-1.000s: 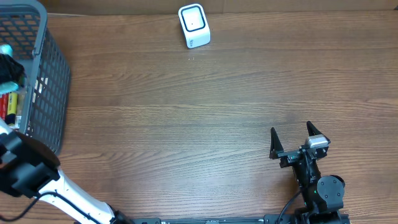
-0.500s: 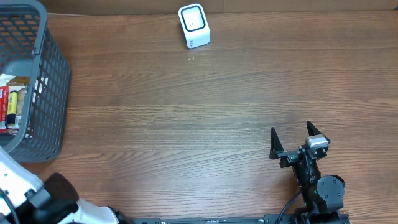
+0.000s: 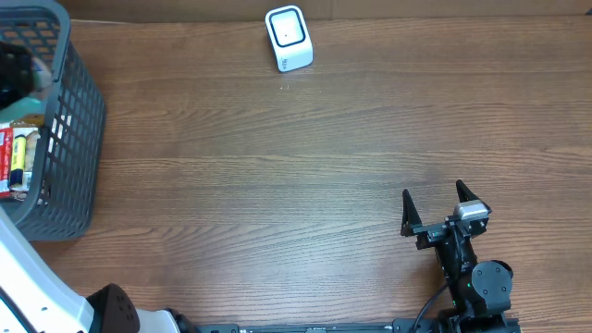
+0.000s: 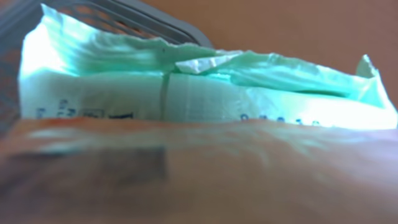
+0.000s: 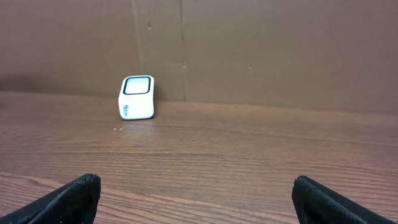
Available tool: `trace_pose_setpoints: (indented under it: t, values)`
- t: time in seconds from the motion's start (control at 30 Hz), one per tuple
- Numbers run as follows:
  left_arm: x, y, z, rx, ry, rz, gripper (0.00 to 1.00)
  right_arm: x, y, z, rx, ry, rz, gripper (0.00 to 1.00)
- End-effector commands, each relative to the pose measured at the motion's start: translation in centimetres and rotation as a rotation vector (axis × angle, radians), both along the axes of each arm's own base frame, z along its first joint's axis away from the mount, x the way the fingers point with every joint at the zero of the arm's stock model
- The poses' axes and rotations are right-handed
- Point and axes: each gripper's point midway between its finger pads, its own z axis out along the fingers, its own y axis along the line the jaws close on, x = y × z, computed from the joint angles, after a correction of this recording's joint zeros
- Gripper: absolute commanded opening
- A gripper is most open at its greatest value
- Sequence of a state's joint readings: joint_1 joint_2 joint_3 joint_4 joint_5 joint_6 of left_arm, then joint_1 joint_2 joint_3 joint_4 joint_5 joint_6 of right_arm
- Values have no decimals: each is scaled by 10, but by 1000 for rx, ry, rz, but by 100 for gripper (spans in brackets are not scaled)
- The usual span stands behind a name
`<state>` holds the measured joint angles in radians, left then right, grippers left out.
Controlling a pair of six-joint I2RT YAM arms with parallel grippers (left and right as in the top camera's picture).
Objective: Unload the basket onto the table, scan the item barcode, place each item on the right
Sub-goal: 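Lift the snack pack out and carry it toward the table centre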
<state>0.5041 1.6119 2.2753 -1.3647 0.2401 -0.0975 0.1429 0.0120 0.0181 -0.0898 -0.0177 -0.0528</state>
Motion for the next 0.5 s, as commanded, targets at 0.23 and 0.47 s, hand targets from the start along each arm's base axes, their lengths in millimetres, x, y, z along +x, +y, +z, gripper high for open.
trace_pose_setpoints:
  t: [0.23,0.47]
  values:
    - [3,-93,1,-23,35,-207,28,1,-3,-2,-4,-5,-16,100]
    - [6,-159,-24,-14,125,-364,28,1,-3,-2,-4,-5,-16,100]
